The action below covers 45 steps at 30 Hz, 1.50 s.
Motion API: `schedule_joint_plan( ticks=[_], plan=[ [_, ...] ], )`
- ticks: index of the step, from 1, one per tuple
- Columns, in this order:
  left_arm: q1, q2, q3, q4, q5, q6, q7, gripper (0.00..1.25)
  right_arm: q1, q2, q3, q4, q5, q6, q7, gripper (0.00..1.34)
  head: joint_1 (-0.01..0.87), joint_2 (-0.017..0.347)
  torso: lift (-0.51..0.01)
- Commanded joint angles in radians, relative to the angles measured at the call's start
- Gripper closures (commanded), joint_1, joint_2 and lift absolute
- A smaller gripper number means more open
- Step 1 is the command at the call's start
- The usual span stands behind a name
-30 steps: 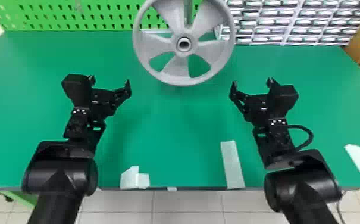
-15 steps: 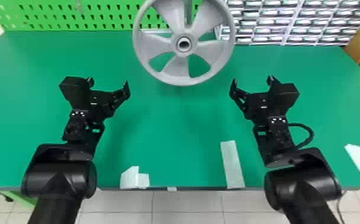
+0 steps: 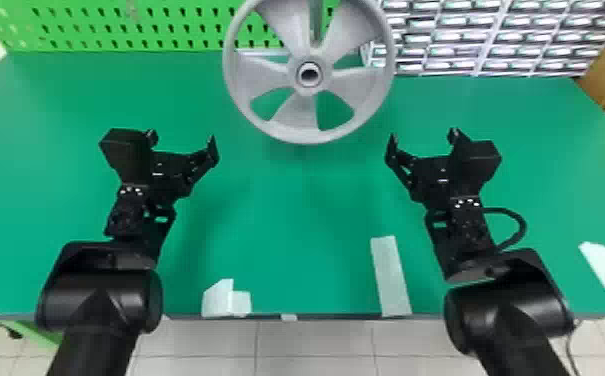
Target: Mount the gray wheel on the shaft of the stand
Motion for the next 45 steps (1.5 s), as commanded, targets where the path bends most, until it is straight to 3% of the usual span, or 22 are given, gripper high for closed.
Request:
schedule_joint_plan(
  ticks=[1,45],
  plan=[
    [0.000,0.000,0.002,0.000,0.000,-0.002,0.001,0.13,-0.001,0.000,0.001,0.000,0.000,-0.001,0.000,0.22,0.865,0.052,-0.101],
    [-0.005,0.000,-0.001,0.000,0.000,-0.005,0.000,0.13,-0.007,0.006,-0.001,0.002,0.000,-0.001,0.000,0.22,0.865,0.052,-0.101]
  ],
)
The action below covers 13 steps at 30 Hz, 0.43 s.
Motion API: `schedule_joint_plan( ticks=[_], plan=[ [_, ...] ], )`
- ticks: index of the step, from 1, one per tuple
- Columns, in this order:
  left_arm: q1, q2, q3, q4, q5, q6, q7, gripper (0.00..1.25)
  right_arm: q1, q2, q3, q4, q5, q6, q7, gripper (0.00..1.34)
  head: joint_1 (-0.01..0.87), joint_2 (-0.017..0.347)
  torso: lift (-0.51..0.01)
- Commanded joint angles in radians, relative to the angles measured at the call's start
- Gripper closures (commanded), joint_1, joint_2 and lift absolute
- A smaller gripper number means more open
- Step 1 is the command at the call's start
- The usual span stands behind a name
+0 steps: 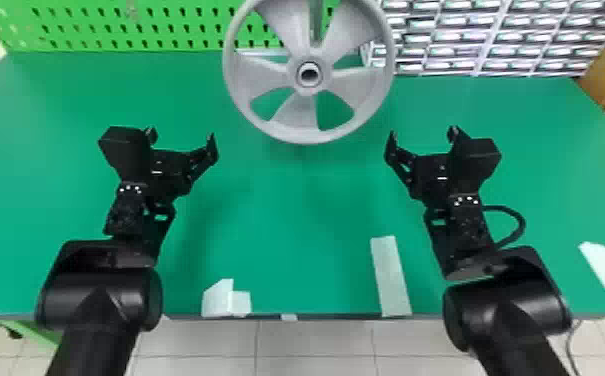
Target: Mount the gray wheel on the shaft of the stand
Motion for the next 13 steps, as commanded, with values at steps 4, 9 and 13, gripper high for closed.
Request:
schedule_joint_plan(
  ticks=[4,9,13],
  plan=[
    [0.000,0.000,0.000,0.000,0.000,0.000,0.000,0.13,0.000,0.000,0.000,0.000,0.000,0.000,0.000,0.22,0.865,0.052,-0.101],
    [0.000,0.000,-0.002,0.000,0.000,0.000,0.000,0.13,0.000,0.000,0.002,0.000,0.000,0.000,0.000,0.22,0.865,0.052,-0.101],
    [-0.002,0.000,-0.002,0.000,0.000,0.000,0.001,0.13,-0.002,0.000,0.000,0.000,0.000,0.000,0.000,0.22,0.865,0.052,-0.101]
  ],
)
